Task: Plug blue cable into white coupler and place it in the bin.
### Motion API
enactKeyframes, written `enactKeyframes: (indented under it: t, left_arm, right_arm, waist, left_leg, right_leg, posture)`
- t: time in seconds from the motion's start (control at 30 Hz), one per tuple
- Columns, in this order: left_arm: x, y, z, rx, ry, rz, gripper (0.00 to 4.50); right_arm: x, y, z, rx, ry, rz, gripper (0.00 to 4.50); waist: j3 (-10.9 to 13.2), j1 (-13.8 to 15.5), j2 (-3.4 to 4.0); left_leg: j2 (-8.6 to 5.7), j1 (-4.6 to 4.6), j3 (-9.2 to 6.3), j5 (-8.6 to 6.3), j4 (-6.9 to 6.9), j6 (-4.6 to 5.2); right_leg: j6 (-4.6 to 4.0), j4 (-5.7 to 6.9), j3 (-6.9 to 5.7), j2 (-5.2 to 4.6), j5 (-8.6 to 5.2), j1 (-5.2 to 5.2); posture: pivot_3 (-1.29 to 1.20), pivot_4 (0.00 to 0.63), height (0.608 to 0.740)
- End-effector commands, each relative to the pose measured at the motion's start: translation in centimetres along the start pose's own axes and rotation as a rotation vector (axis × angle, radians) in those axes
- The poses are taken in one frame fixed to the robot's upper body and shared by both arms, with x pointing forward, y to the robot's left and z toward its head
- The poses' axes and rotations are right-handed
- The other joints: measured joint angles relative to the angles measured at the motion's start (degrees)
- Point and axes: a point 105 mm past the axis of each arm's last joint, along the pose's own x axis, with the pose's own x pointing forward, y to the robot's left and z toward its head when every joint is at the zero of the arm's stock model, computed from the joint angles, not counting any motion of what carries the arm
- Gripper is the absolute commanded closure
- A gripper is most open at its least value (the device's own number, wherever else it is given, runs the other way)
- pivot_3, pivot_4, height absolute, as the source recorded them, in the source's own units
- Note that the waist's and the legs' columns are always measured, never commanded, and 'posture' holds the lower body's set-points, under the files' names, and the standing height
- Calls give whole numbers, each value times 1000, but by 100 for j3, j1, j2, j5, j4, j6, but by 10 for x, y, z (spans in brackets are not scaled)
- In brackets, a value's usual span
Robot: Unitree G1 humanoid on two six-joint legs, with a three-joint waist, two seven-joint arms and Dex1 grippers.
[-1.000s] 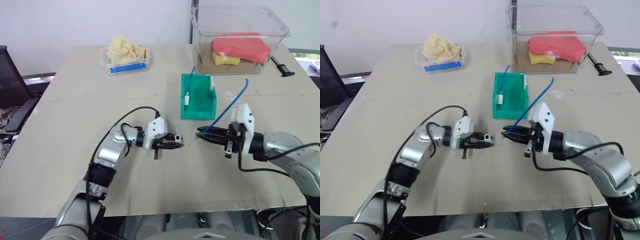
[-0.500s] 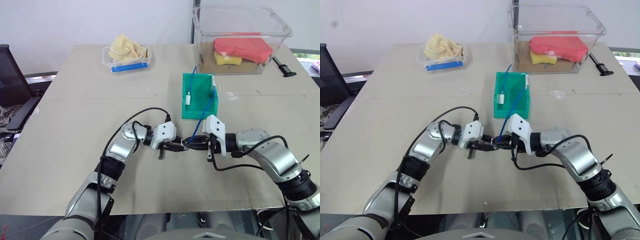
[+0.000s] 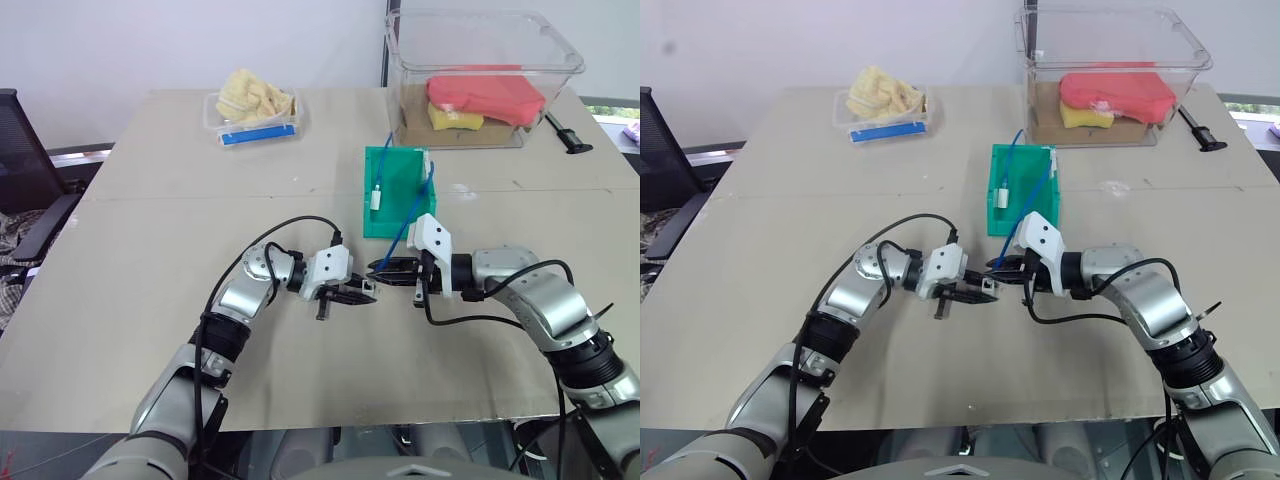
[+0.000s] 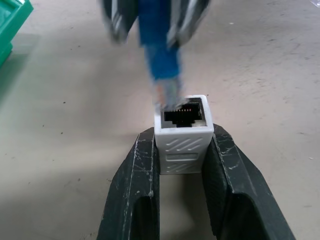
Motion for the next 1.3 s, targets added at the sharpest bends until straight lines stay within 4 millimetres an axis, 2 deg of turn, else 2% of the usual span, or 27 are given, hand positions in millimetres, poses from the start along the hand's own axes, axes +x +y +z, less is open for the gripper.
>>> enactKeyframes:
  t: [0.03,0.17,0.27,0.33,0.67,0.8,1.03,1.1,1.17,1.27,1.3]
  left_arm:
    - [2,-4,0,2,-2,-22,3947]
    - [1,-3,1,1,-3,-18,3947]
    - [1,-3,0,-2,-1,-14,3947]
    - [1,-3,0,-2,0,-13,3947]
    - [2,-1,1,1,-3,-8,3947]
    - [2,0,1,8,-3,-2,3947]
    - [2,-2,2,2,-10,14,3947]
    - [1,-2,2,-7,-15,24,3947]
    - [-1,-2,2,-20,-22,38,3947]
    - [-4,-4,2,-44,-29,58,3947]
    - [-6,-4,3,-63,-37,71,3947]
  right_arm:
    - [4,4,-3,-39,28,41,4500]
    - [5,7,-16,-53,90,76,4500]
    - [4,11,-4,-25,44,110,4500]
    - [4,12,-4,-32,52,122,4500]
    - [10,9,-26,-84,193,151,4500]
    - [18,5,-41,-102,301,174,4500]
    - [25,16,-56,-63,336,243,4500]
    - [27,11,-48,-75,265,195,4500]
    - [27,-8,-26,-86,125,65,4500]
    - [9,-18,3,-117,-31,-35,3338]
    - [-1,-19,12,-123,-77,-66,2805]
  waist:
    - [0,-1,0]
    - [-1,-3,1]
    - [-2,-3,0]
    - [-2,-2,0]
    - [-3,-3,0]
    - [-8,-6,-3]
    - [-48,-20,-8]
    - [-76,-21,-11]
    - [-88,-35,-19]
    - [-83,-36,-17]
    - [-81,-29,-14]
  left_leg:
    - [0,0,-1,0,0,0]
    - [0,3,1,0,-1,0]
    - [0,7,1,0,-1,0]
    - [0,8,1,0,0,0]
    - [0,11,4,0,0,0]
    - [-2,20,6,0,0,0]
    - [0,39,4,0,1,1]
    - [0,41,4,0,1,1]
    - [1,43,3,-1,-1,1]
    - [4,42,3,0,0,1]
    - [4,34,-1,0,0,0]
  right_leg:
    - [0,0,0,1,0,0]
    - [0,1,1,1,0,1]
    - [0,4,2,1,0,3]
    - [0,7,2,1,0,2]
    - [0,10,4,0,0,3]
    - [0,16,6,1,0,6]
    - [-1,27,7,2,-1,18]
    - [-1,30,8,3,-1,18]
    - [-2,30,8,6,-1,18]
    - [-3,41,12,8,-1,15]
    - [-3,42,12,7,0,7]
  posture:
    - [0,150,739]
    - [0,150,739]
    - [0,150,739]
    - [0,150,739]
    - [0,150,739]
    - [0,150,739]
    - [0,150,739]
    - [0,150,739]
    - [0,150,739]
    - [0,150,739]
    - [0,150,739]
